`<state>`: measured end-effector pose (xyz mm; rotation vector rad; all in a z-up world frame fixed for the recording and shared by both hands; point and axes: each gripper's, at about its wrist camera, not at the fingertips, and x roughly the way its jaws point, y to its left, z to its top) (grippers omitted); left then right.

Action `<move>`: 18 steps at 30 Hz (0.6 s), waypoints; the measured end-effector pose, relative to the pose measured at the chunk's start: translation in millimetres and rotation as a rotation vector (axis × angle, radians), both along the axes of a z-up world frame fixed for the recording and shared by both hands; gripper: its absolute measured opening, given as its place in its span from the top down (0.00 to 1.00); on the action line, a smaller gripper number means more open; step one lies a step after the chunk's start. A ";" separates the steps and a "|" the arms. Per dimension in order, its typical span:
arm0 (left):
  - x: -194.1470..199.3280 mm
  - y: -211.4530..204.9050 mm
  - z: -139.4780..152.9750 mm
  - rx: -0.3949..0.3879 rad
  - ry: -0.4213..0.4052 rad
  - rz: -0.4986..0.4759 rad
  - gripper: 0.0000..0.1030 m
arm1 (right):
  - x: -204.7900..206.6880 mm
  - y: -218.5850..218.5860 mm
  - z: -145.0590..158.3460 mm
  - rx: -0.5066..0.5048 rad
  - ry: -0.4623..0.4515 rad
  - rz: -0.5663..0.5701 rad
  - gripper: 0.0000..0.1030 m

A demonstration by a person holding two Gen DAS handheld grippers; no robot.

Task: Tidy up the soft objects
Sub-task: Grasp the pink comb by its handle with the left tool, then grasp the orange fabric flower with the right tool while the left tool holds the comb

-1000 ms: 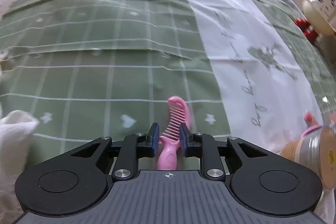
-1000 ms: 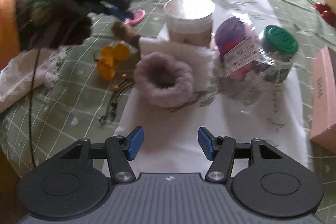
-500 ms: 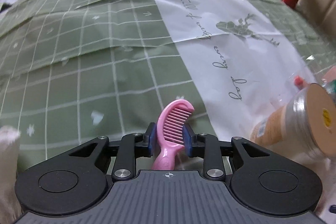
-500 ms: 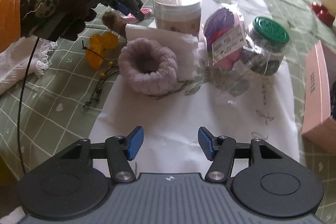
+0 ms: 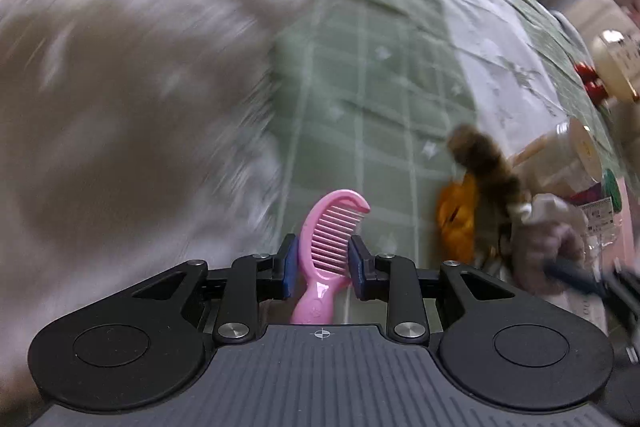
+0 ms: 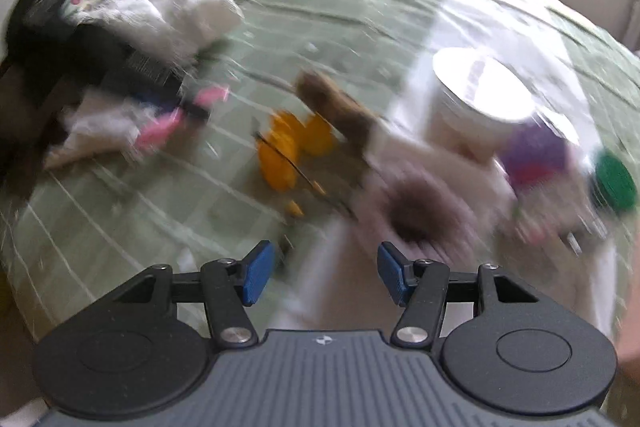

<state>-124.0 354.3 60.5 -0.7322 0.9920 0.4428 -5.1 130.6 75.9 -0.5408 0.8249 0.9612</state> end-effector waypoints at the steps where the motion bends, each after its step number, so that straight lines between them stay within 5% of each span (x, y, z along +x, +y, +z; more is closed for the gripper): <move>1: -9.1 -0.9 -0.5 -0.023 -0.002 0.021 0.71 | -2.5 14.5 -1.2 0.002 -0.045 0.017 0.44; 4: -27.6 -4.5 -0.9 -0.063 -0.017 0.050 0.71 | 3.2 46.9 -3.4 0.024 -0.081 -0.002 0.44; 14: -56.5 -9.1 3.7 -0.093 -0.051 0.083 0.71 | 58.4 108.5 -39.7 -0.033 0.236 -0.237 0.48; 16: -62.8 -7.9 4.7 -0.091 -0.052 0.101 0.70 | 48.2 118.2 -33.8 -0.007 0.242 -0.160 0.63; 18: -66.8 -6.5 4.1 -0.092 -0.049 0.116 0.70 | 26.9 121.2 -26.5 0.021 0.266 -0.045 0.64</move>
